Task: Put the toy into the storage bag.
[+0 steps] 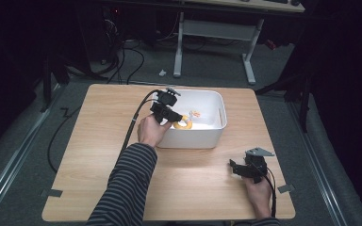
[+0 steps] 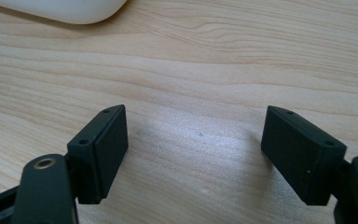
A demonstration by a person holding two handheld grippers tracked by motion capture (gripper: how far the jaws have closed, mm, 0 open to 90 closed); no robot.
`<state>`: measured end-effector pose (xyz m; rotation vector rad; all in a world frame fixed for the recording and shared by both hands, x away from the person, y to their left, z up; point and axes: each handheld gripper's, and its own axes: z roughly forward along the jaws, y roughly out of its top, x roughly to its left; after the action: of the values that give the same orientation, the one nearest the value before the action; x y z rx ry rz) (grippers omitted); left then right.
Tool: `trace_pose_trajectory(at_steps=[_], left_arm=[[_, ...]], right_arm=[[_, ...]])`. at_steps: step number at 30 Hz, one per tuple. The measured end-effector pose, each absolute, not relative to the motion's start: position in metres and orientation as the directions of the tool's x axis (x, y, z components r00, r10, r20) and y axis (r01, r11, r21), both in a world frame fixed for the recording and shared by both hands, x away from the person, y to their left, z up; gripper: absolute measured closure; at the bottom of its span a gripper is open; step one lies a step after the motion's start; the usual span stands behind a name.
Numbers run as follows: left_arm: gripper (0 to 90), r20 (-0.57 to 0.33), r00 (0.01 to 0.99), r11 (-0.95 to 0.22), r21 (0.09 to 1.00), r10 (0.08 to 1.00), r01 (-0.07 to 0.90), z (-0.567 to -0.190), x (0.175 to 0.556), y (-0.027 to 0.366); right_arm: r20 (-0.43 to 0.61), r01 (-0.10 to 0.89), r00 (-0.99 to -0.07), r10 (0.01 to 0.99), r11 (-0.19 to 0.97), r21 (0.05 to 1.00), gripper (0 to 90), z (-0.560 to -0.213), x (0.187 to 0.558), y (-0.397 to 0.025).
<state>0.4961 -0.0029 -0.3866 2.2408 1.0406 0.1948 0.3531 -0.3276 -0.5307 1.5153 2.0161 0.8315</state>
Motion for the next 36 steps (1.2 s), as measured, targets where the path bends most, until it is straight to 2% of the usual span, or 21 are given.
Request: trace_pose_trajectory(at_steps=[4, 10, 20, 36], left_arm=[[65.7, -0.136, 0.675, -0.437, 0.667, 0.725, 0.604, -0.380, 0.489, -0.003], [59.6, -0.140, 0.687, -0.423, 0.696, 0.713, 0.581, -0.368, 0.482, 0.002], [47.9, -0.112, 0.683, -0.405, 0.732, 0.721, 0.548, -0.346, 0.462, 0.031], [40.1, -0.094, 0.644, -0.369, 0.753, 0.759, 0.545, -0.338, 0.435, 0.083]], right_arm=[[-0.018, 0.670, -0.270, 0.963, 0.201, 0.714, 22.9, -0.531, 0.353, -0.328], [-0.018, 0.669, -0.275, 0.961, 0.204, 0.715, 22.9, -0.531, 0.353, -0.327], [-0.018, 0.668, -0.276, 0.961, 0.205, 0.715, 22.9, -0.531, 0.354, -0.327], [-0.017, 0.670, -0.273, 0.962, 0.203, 0.714, 22.9, -0.531, 0.353, -0.327]])
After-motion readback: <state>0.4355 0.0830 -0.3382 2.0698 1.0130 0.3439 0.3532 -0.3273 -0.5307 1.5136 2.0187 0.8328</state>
